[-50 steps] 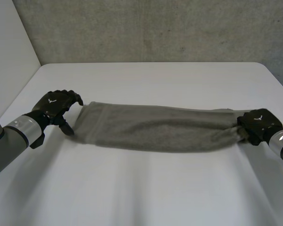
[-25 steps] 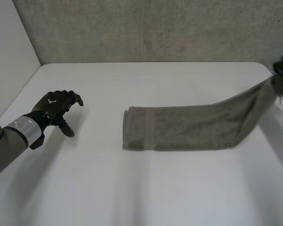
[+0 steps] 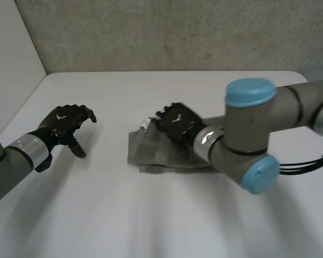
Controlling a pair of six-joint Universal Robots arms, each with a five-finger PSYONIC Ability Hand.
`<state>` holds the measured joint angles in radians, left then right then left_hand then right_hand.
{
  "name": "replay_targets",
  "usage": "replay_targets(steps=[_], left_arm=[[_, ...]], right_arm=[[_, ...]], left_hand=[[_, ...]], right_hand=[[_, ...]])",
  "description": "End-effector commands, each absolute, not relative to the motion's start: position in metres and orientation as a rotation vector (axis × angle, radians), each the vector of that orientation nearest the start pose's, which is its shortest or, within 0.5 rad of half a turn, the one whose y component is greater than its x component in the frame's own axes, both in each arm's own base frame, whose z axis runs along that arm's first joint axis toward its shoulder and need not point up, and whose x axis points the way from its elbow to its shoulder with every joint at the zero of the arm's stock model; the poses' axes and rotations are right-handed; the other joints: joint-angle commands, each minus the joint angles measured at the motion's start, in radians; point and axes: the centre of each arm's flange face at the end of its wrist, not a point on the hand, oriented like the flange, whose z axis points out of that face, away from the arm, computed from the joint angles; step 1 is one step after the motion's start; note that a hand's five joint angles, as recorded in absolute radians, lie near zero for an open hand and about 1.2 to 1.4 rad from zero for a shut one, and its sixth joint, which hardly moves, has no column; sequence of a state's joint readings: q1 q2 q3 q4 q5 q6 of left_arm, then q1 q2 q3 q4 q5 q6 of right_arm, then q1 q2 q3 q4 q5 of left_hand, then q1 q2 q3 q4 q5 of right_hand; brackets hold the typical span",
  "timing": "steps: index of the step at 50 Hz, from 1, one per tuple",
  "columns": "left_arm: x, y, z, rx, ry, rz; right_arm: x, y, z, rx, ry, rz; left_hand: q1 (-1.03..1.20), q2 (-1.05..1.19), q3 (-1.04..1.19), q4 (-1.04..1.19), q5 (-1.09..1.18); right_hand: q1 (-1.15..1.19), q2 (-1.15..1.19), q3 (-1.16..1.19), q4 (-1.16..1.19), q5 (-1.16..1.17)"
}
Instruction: Fold the towel.
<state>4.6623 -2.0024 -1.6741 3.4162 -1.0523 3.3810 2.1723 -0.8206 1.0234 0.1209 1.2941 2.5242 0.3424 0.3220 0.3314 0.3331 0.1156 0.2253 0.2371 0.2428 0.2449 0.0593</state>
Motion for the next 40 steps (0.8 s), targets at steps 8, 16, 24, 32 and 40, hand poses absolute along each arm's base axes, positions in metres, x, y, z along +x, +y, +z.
replay_targets(steps=[8, 16, 24, 32, 40], left_arm=[[-0.235, -0.315, 0.177, 1.097, 2.502, -2.198], [-0.264, -0.292, 0.179, 1.216, 2.514, -2.222], [-0.273, -0.284, 0.179, 1.246, 2.537, -2.229], [-0.273, -0.283, 0.177, 1.244, 2.543, -2.223], [-0.269, -0.285, 0.181, 1.226, 2.534, -2.231]], right_arm=[[0.273, -0.298, 0.184, -1.183, 2.162, -1.653], [0.232, -0.296, 0.156, -1.102, 2.204, -1.631], [0.217, -0.303, 0.134, -1.068, 2.215, -1.599], [0.207, -0.322, 0.128, -1.044, 2.206, -1.679], [0.197, -0.327, 0.175, -1.209, 2.156, -1.823]], left_hand=[[-0.064, -0.044, -0.053, -0.055, -0.012], [-0.064, -0.044, -0.053, -0.055, -0.012], [-0.064, -0.044, -0.053, -0.055, -0.012], [-0.064, -0.044, -0.053, -0.055, -0.012], [-0.064, -0.044, -0.053, -0.055, -0.012]], right_hand=[[-0.051, -0.063, -0.068, -0.070, -0.059], [0.133, 0.121, 0.115, 0.113, 0.124], [0.356, 0.344, 0.338, 0.336, 0.347], [1.171, 1.159, 1.153, 1.151, 1.162], [1.171, 1.159, 1.153, 1.151, 1.162]])
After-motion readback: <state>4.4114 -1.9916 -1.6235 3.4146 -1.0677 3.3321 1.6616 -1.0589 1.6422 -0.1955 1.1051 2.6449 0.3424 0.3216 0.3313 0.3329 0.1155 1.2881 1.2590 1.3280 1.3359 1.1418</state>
